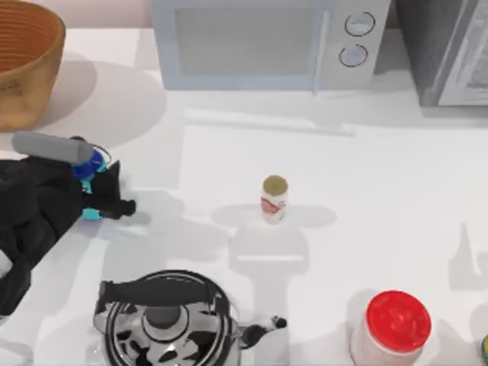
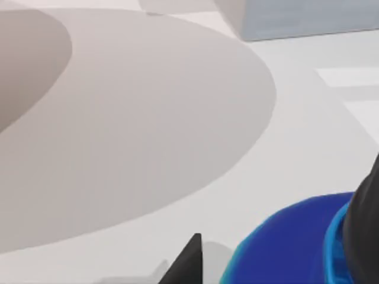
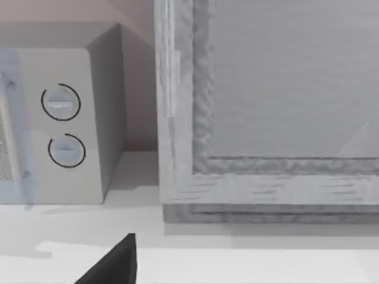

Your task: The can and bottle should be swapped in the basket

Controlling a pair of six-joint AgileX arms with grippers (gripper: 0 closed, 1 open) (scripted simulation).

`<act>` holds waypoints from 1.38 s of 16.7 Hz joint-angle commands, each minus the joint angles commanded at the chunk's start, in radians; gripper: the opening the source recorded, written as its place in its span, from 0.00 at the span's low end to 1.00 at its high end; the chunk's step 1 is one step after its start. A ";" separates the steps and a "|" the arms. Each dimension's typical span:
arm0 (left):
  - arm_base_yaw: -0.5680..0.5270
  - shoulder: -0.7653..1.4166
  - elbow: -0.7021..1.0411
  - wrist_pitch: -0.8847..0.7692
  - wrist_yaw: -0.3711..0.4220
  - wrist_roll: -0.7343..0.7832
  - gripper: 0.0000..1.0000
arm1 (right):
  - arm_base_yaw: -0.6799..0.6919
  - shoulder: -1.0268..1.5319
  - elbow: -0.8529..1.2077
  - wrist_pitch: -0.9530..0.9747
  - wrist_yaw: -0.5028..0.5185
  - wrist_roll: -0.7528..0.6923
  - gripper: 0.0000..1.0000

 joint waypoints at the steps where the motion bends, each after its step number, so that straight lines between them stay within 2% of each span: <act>1: -0.018 -0.022 0.056 -0.080 0.022 0.000 0.00 | 0.000 0.000 0.000 0.000 0.000 0.000 1.00; 4: -0.025 -0.096 0.277 -0.365 0.082 0.004 0.00 | 0.000 0.000 0.000 0.000 0.000 0.000 1.00; 6: 0.015 -0.144 0.445 -0.573 0.112 0.012 0.00 | 0.000 0.000 0.000 0.000 0.000 0.000 1.00; 9: 0.138 -0.192 0.687 -0.855 0.132 0.030 0.00 | 0.000 0.000 0.000 0.000 0.000 0.000 1.00; 12: 0.293 -0.200 0.880 -1.057 0.128 0.053 0.00 | 0.000 0.000 0.000 0.000 0.000 0.000 1.00; 16: 0.416 -0.190 1.005 -1.178 0.113 0.075 0.00 | 0.000 0.000 0.000 0.000 0.000 0.000 1.00; 23: 0.416 -0.176 1.013 -1.172 0.108 0.076 0.00 | 0.000 0.000 0.000 0.000 0.000 0.000 1.00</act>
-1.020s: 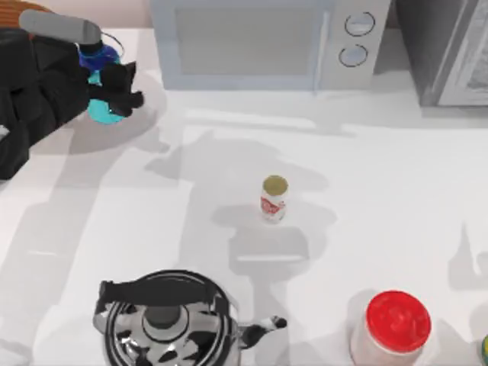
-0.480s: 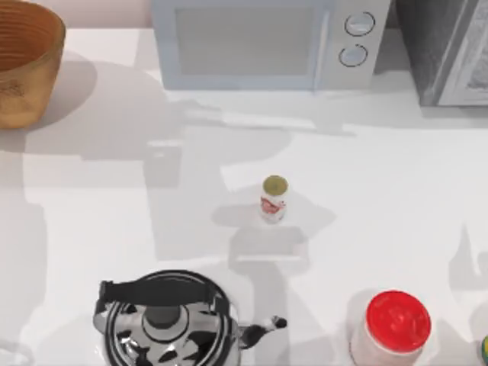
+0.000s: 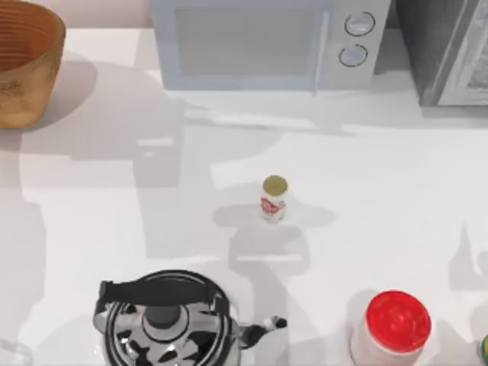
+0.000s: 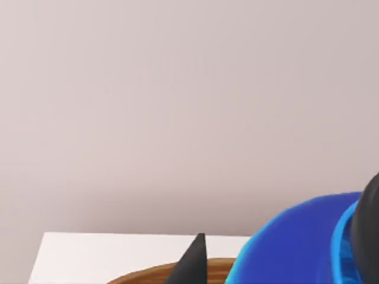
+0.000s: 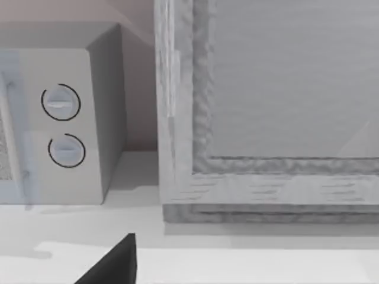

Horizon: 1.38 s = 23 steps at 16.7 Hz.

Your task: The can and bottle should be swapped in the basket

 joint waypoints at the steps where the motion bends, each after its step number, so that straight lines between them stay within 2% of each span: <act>1: -0.003 0.021 0.007 0.012 -0.003 -0.002 0.00 | 0.000 0.000 0.000 0.000 0.000 0.000 1.00; 7: -0.032 0.170 0.061 0.111 -0.027 -0.012 0.00 | 0.000 0.000 0.000 0.000 0.000 0.000 1.00; 11: -0.034 0.179 0.065 0.118 -0.029 -0.013 0.00 | 0.000 0.000 0.000 0.000 0.000 0.000 1.00; 23: -0.034 0.179 0.065 0.118 -0.029 -0.013 0.90 | 0.000 0.000 0.000 0.000 0.000 0.000 1.00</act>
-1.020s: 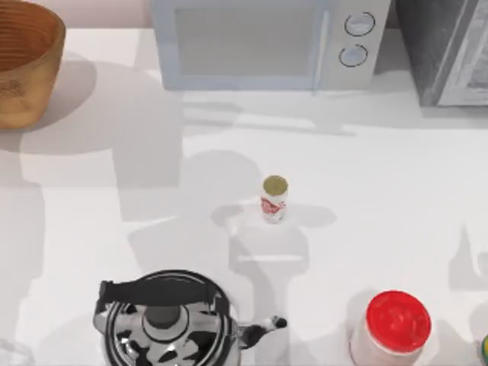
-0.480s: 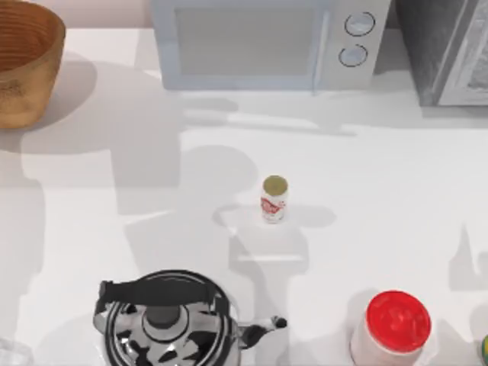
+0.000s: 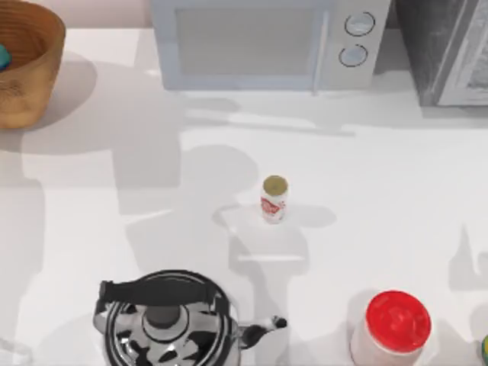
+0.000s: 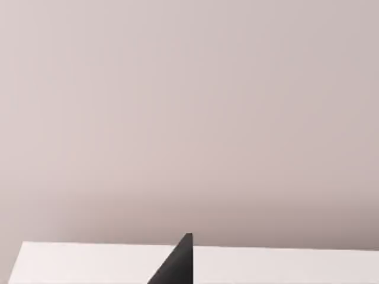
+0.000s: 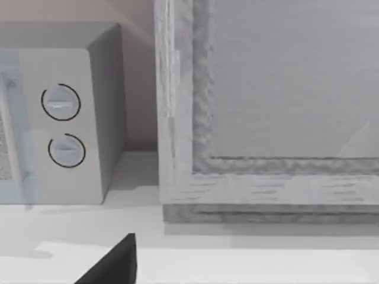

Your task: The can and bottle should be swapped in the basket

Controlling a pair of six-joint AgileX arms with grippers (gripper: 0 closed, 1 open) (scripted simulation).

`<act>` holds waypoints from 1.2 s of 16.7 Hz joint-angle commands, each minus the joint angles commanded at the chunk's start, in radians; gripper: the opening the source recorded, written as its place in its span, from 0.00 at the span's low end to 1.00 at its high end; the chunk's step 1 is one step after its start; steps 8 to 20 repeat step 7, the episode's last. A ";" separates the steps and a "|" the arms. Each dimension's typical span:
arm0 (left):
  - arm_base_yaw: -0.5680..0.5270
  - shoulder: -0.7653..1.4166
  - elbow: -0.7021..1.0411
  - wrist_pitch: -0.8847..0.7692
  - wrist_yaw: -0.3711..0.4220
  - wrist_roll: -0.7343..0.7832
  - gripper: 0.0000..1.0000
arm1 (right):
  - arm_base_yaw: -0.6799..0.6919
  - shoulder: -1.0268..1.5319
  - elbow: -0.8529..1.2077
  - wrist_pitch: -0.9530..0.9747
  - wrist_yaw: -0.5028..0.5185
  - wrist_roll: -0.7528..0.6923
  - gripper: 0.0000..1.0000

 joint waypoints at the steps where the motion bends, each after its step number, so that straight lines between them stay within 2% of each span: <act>1: 0.000 0.000 0.000 0.000 0.000 0.000 0.98 | 0.000 0.000 0.000 0.000 0.000 0.000 1.00; 20: 0.000 0.000 0.000 0.000 0.000 0.000 1.00 | 0.000 0.000 0.000 0.000 0.000 0.000 1.00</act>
